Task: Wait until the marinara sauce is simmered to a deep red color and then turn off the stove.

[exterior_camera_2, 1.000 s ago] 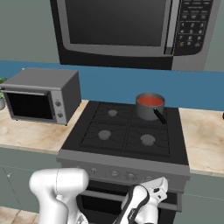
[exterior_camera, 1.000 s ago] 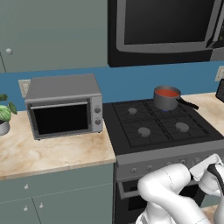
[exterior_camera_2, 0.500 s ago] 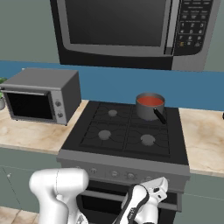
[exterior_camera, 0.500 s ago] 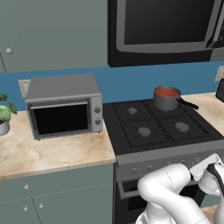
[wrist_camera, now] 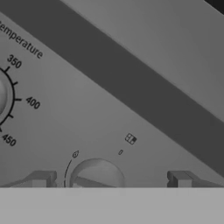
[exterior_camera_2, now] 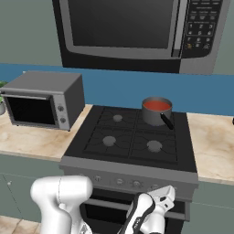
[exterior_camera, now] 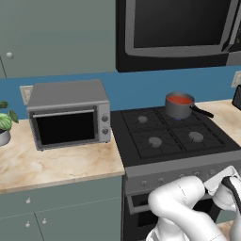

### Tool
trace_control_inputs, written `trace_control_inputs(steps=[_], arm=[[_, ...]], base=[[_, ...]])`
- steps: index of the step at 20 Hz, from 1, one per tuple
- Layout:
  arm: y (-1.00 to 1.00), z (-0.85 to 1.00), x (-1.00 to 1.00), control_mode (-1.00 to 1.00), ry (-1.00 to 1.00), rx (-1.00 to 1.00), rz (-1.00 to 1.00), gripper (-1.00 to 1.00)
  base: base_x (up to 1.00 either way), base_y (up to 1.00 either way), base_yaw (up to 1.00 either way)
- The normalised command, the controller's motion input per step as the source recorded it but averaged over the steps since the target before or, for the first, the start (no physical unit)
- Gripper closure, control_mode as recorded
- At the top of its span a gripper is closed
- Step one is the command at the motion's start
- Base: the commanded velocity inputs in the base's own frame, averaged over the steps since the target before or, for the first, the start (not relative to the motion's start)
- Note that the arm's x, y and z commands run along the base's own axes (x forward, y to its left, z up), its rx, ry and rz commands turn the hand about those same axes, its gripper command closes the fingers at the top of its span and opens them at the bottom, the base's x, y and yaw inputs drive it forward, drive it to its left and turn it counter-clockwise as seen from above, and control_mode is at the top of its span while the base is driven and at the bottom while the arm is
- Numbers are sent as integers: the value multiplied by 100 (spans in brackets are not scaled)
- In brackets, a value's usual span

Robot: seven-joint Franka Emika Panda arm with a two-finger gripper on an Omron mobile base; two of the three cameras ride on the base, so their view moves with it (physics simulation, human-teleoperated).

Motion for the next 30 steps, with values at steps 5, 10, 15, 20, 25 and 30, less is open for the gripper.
trace_control_inputs(steps=[5,10,15,20,25,30], arm=[[0,-16,0,-100,0,0,0,-100],[0,-16,0,-100,0,0,0,-100],[1,-9,0,-100,0,0,0,-100],[0,0,1,-100,0,0,0,-100],[0,0,5,-100,0,0,0,-100],[3,0,9,-100,0,0,0,-100]], base=[[0,0,0],[0,0,0],[0,0,0],[0,0,0],[0,0,0],[0,0,0]])
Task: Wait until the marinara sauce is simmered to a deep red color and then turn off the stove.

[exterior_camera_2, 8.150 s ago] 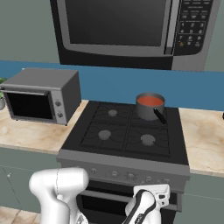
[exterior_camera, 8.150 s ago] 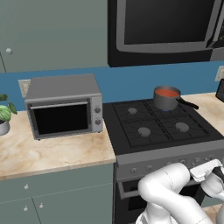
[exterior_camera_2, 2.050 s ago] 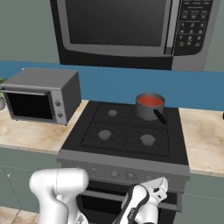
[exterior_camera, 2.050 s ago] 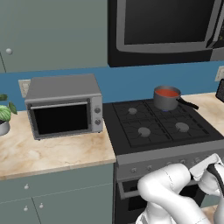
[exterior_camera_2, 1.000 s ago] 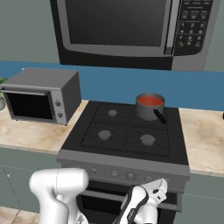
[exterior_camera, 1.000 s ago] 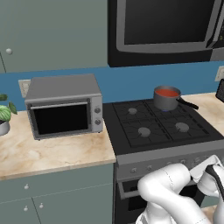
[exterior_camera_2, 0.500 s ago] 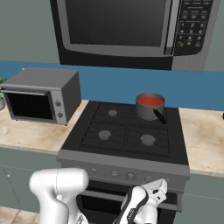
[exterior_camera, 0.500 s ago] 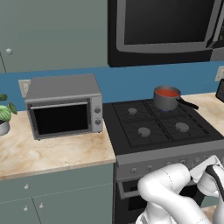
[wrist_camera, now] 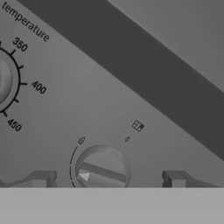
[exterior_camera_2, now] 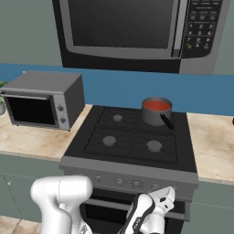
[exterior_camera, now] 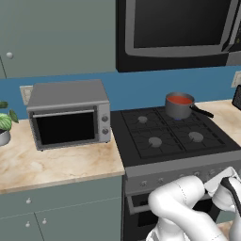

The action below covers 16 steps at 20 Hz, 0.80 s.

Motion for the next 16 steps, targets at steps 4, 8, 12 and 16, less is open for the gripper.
trace_control_inputs(steps=[4,8,12,16], arm=[[7,0,13,-100,0,0,0,-100],[12,0,13,-100,0,0,0,-100],[14,0,9,-100,0,0,0,-100],[11,0,7,-100,0,0,0,100]], base=[[0,0,0],[0,0,0],[0,0,0],[0,0,0]])
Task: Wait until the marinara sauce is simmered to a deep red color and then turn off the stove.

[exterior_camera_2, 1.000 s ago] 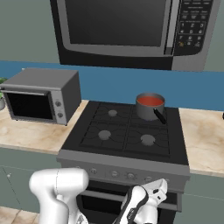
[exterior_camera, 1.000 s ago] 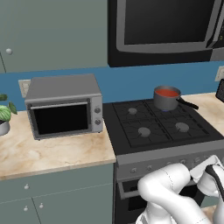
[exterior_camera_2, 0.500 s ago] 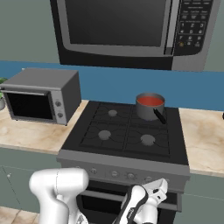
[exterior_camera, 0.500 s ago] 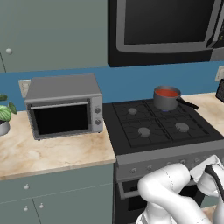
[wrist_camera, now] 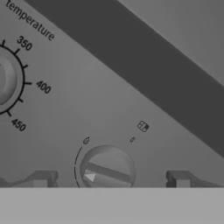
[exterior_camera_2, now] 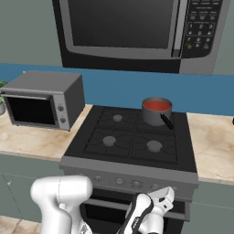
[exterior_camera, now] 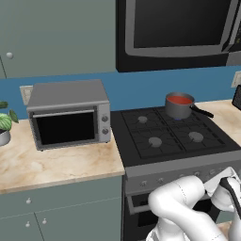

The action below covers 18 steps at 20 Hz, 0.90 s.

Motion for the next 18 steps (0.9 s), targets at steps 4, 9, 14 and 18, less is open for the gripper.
trace_control_inputs(steps=[4,9,14,18], arm=[[5,0,6,-100,0,0,0,100],[0,0,0,-100,0,0,0,100],[0,0,0,-100,0,0,0,100],[0,0,0,-100,0,0,0,100]], base=[[0,0,0],[0,0,0],[0,0,0],[0,0,0]])
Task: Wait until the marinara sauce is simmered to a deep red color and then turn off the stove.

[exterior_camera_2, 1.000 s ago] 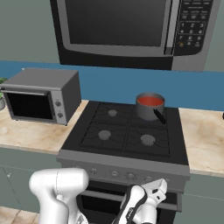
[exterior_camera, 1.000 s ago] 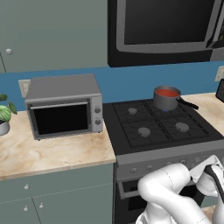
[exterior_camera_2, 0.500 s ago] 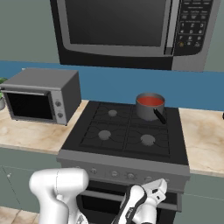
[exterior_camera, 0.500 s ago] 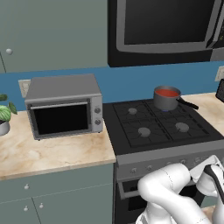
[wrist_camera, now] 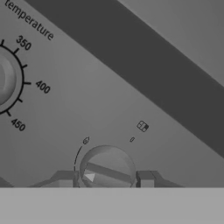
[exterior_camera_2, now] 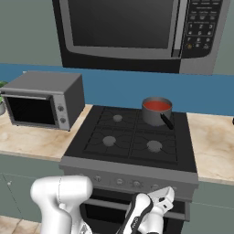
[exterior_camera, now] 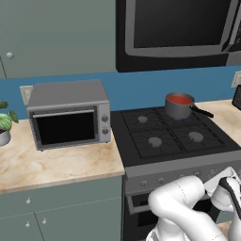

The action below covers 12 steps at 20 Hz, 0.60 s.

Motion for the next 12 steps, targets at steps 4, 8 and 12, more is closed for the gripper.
trace_control_inputs(steps=[4,8,12], arm=[[0,0,0,-100,0,0,0,100],[0,0,0,-100,0,0,0,100],[0,0,0,-100,0,0,0,100]], base=[[0,0,0],[0,0,0],[0,0,0]])
